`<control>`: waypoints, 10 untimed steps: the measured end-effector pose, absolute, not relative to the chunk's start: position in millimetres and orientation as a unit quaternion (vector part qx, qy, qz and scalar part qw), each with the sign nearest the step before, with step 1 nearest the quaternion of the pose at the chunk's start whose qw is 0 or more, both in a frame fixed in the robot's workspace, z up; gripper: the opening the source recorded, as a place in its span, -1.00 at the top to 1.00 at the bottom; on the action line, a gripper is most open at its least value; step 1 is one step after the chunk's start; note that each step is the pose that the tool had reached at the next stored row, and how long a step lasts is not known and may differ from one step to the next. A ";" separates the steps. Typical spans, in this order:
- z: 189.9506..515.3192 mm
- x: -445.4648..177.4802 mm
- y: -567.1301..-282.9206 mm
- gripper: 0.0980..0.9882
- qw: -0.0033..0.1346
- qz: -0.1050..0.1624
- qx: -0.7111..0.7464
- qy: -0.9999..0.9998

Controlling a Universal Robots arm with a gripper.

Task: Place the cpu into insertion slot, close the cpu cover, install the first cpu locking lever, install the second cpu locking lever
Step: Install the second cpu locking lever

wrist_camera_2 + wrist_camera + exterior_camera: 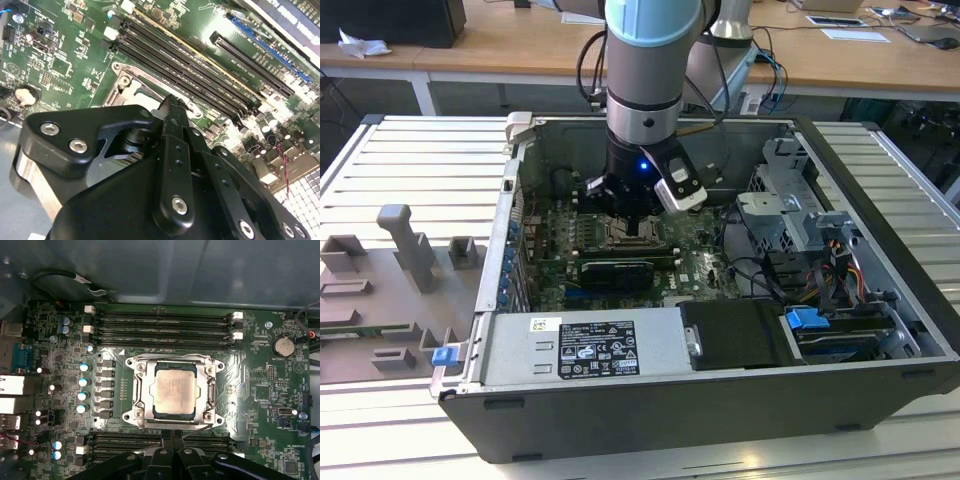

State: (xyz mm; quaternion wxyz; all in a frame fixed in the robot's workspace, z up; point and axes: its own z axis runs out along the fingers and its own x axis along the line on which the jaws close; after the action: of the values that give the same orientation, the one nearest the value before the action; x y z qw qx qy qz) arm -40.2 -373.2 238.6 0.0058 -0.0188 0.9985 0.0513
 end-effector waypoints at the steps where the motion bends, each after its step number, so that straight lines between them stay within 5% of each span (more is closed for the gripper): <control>1: 238.6 -40.9 -373.7 0.98 0.006 0.052 -0.019 0.998; 10: 231.7 -50.3 -374.0 0.98 0.006 0.053 -0.019 0.998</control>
State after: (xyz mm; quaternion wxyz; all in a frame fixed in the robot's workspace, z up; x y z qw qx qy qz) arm -50.3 -374.0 231.7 0.0058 -0.0192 0.9984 0.0529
